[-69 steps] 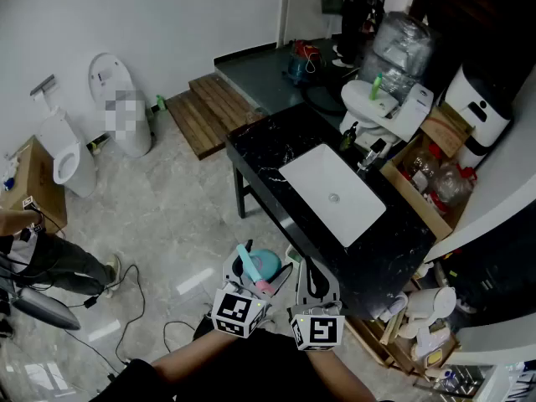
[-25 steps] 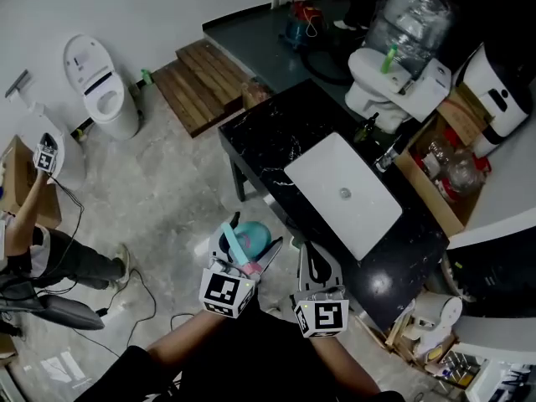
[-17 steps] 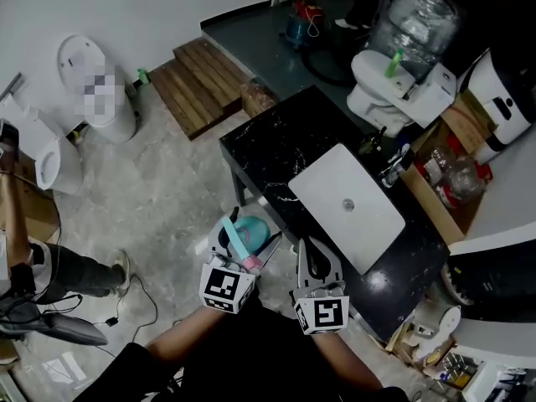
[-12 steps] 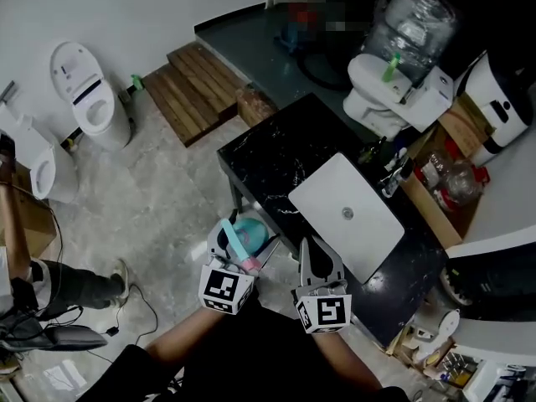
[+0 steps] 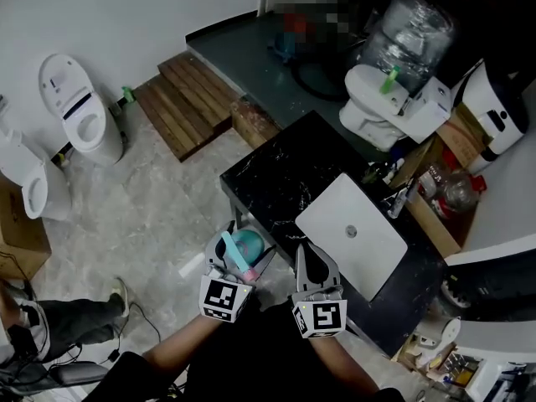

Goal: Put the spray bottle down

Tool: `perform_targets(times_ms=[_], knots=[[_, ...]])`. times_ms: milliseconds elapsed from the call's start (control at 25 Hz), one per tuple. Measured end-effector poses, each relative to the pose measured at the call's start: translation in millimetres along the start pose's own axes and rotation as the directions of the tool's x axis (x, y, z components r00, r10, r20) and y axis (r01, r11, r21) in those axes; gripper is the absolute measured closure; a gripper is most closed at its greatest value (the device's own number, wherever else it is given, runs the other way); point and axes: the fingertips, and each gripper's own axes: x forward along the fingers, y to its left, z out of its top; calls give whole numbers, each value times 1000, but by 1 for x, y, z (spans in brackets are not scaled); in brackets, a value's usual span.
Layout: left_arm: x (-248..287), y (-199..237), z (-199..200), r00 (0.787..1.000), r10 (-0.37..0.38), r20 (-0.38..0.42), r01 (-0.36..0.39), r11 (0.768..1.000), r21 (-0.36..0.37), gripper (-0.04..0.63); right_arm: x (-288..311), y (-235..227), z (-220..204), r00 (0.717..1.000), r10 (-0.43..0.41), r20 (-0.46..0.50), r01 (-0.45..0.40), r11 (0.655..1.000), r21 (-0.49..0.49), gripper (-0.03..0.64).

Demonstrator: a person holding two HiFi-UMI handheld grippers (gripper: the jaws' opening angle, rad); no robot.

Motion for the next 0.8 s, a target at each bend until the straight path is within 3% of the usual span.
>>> perform_targets(times_ms=[320,800], knots=[[20,21,1,1000,16,0,-16,1000,-7,149,10,-24,-8,998,-57,-14,57,998,13,607],[68,30,5,1000,-4,-28,5,1000,28,149,60,-37,-10,1000,-14,9,13,998,63,607]])
